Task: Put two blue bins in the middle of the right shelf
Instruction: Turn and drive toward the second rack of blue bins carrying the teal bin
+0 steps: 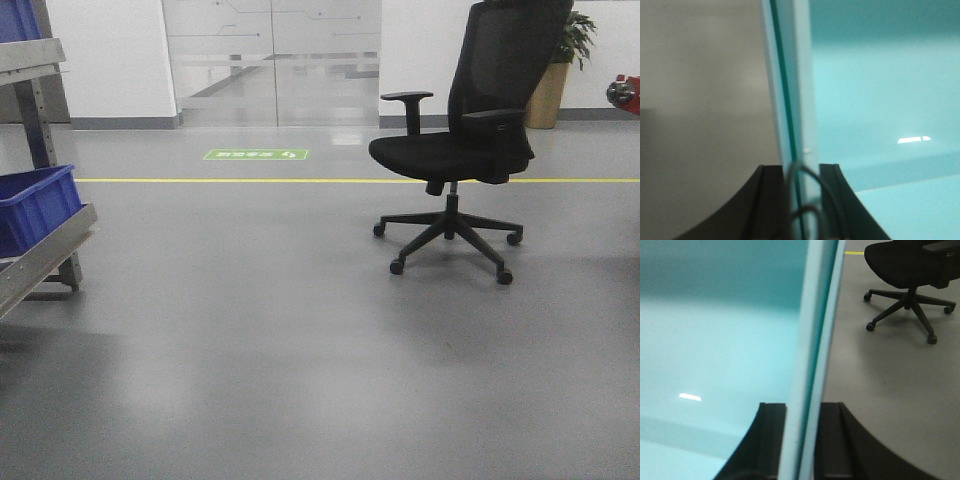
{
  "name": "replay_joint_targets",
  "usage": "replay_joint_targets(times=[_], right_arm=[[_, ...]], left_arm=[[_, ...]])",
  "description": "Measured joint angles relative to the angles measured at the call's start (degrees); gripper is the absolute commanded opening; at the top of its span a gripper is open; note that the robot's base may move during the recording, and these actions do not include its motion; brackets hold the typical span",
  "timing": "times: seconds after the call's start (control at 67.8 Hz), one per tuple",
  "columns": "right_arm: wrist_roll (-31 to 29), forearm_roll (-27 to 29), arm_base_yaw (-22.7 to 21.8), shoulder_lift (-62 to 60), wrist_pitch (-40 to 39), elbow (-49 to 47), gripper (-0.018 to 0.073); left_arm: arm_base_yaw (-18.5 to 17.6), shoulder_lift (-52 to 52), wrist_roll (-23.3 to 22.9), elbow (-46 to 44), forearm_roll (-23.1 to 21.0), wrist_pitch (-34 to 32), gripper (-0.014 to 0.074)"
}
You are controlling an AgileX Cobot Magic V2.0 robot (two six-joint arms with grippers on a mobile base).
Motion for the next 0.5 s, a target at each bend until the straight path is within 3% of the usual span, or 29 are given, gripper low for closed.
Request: replay_joint_targets(times=[0.502], right_arm=[[0.0,0.0,0.0,0.0,-0.53,0.0,-0.0154]], left_arm=[[0.0,0.0,0.0,0.0,0.09,0.0,-0.0111]])
